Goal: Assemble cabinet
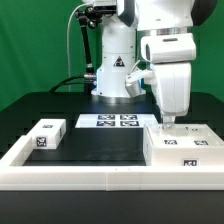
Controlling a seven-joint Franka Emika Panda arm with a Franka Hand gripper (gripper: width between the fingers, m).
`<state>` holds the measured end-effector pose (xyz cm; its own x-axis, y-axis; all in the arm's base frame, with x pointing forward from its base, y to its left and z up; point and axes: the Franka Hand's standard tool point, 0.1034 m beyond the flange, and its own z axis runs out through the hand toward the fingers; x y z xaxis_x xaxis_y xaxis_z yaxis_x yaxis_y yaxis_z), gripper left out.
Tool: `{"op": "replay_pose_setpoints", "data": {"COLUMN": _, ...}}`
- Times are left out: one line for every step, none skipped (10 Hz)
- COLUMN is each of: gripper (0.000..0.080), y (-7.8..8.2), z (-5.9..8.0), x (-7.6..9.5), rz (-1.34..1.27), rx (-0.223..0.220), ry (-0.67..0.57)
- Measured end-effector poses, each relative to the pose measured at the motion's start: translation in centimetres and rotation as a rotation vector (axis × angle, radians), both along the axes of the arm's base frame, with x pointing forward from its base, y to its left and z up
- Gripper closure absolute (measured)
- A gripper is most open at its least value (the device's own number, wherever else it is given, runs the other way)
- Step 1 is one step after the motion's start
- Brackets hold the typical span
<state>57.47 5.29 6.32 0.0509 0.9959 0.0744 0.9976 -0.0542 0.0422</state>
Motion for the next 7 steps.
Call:
{"op": "replay_pose_setpoints", "data": {"gripper": 0.0729, "y": 0.03, "z": -0.01, "x": 0.09, "rz": 0.003, "rx": 0.000, "ry": 0.000}}
{"op": "replay_pose_setpoints", "data": {"gripper": 0.0729, "y": 0.04, "z": 0.00, "x": 0.09, "rz": 0.003, "rx": 0.000, "ry": 0.000}}
{"op": "replay_pose_setpoints", "data": {"gripper": 0.0729, "y": 0.03, "z": 0.01, "x": 0.08, "rz": 0.002, "rx": 0.000, "ry": 0.000}}
{"op": "replay_pose_setpoints", "data": {"gripper": 0.0729, "y": 0.02, "z": -0.02, "x": 0.06, "rz": 0.002, "rx": 0.000, "ry": 0.001}}
{"op": "replay_pose_setpoints", "data": {"gripper": 0.0533, "y": 0.02, "z": -0.05, "x": 0.04, "rz": 0.002, "rx": 0.000, "ry": 0.001}}
{"op": "replay_pose_setpoints", "data": {"gripper": 0.0533, "y": 0.02, "z": -0.06, "x": 0.04, "rz": 0.002, "rx": 0.000, "ry": 0.001}}
{"op": "replay_pose_setpoints", "data": {"gripper": 0.0337, "y": 0.01, "z": -0.07, "x": 0.03, "rz": 0.002, "rx": 0.000, "ry": 0.002}}
